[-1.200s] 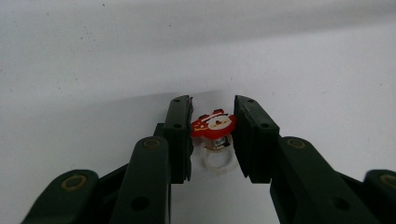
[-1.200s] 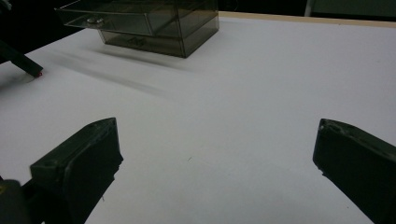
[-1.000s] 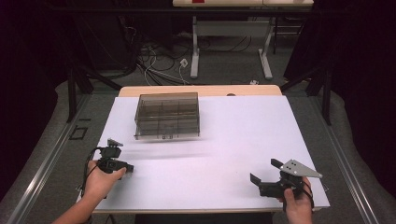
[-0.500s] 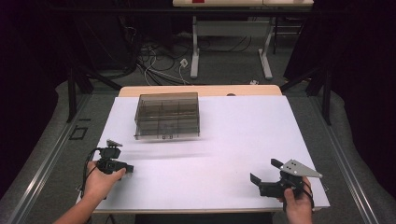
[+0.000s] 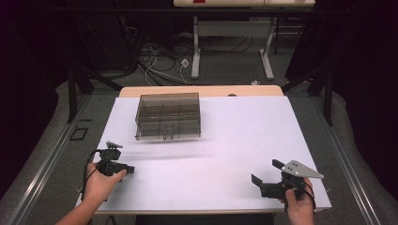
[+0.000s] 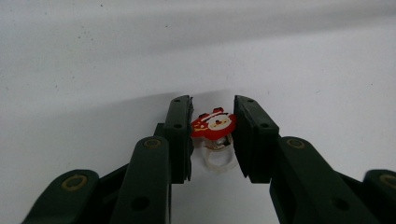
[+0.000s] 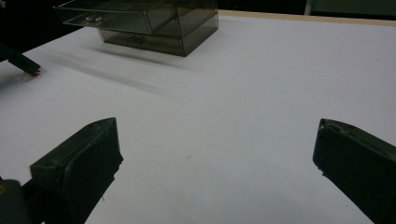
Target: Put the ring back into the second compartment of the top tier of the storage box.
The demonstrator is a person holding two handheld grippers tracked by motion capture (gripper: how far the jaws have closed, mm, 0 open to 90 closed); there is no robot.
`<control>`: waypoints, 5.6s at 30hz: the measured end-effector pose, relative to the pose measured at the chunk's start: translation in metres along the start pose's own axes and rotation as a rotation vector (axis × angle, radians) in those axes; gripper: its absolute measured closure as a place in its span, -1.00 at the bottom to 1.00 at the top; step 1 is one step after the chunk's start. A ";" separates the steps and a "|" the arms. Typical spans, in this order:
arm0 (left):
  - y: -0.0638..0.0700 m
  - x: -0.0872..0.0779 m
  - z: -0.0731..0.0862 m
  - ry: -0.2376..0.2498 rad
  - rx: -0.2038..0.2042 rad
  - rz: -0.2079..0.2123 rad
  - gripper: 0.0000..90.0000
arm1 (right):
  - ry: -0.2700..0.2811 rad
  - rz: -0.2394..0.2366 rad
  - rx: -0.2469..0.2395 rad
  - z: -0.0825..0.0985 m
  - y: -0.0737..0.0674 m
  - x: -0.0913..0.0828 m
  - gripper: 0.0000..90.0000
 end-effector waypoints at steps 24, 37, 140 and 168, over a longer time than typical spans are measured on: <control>0.008 -0.018 0.005 0.160 0.044 -0.002 0.52 | 0.001 0.000 -0.005 0.000 0.000 0.000 -0.99; 0.008 -0.031 0.004 0.216 0.045 0.006 0.52 | 0.000 0.001 -0.004 0.000 0.000 0.000 -0.99; 0.082 -0.097 -0.067 0.395 0.183 0.003 0.52 | 0.000 0.000 0.004 0.001 0.001 0.000 -0.99; 0.102 -0.071 -0.093 0.390 0.177 0.016 0.52 | 0.004 -0.003 0.005 0.001 0.001 0.000 -0.99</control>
Point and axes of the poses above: each handheld gripper's, and its own axes: x roughly forward along the jaws, z roughly out of its underside, y roughly to its right, the point moved 2 cm from there along x, roughly forward along the jaws, and after that the axes turned 11 degrees about -y, right-handed, at the moved point
